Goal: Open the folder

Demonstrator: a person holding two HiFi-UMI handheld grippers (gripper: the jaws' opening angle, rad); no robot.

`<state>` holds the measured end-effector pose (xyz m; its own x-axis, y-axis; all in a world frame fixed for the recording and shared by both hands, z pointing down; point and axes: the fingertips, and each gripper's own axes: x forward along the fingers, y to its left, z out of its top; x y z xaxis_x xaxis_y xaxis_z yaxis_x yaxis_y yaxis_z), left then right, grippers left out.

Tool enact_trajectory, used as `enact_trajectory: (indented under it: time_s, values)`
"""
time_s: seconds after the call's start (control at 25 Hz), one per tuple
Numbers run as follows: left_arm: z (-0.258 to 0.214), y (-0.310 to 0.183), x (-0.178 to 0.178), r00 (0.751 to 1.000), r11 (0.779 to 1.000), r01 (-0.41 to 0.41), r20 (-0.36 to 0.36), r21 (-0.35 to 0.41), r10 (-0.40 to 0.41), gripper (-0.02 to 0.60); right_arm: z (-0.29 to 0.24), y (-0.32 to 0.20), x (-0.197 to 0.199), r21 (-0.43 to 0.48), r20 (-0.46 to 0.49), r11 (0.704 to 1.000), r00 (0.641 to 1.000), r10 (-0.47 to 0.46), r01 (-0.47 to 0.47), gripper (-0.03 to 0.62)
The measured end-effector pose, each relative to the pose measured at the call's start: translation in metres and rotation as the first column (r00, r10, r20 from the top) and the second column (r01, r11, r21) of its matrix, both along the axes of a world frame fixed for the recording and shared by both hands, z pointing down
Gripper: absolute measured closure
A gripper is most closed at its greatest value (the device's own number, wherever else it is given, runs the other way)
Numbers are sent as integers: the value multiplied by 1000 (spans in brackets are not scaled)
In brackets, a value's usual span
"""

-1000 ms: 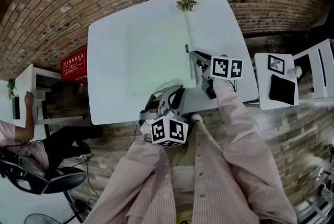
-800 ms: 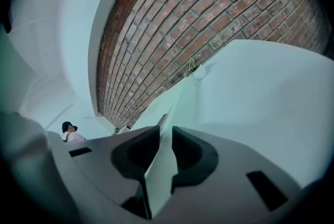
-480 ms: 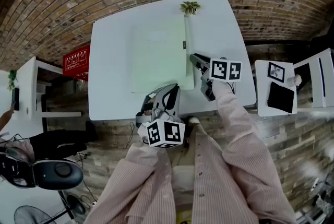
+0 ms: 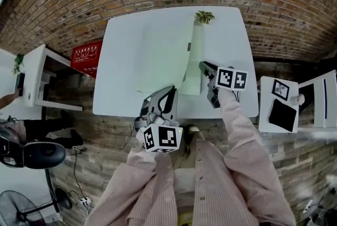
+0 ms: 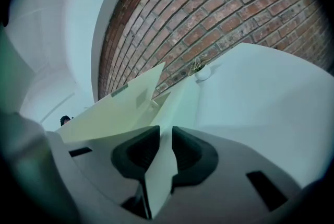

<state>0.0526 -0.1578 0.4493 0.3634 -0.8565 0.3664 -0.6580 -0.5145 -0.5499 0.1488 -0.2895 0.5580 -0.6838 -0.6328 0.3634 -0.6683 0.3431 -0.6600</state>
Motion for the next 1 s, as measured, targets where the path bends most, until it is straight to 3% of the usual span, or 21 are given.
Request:
enact_trajectory:
  time_s: [0.48, 1.0]
  values:
    - [-33, -1, -39, 980, 985, 162, -129, 64, -153, 588, -2, -1, 1, 13, -91, 999, 995, -32, 33, 516]
    - [-51, 0, -87, 920, 948, 311, -270, 65, -284, 588, -3, 0, -4, 22, -173, 997, 982, -72, 77, 515]
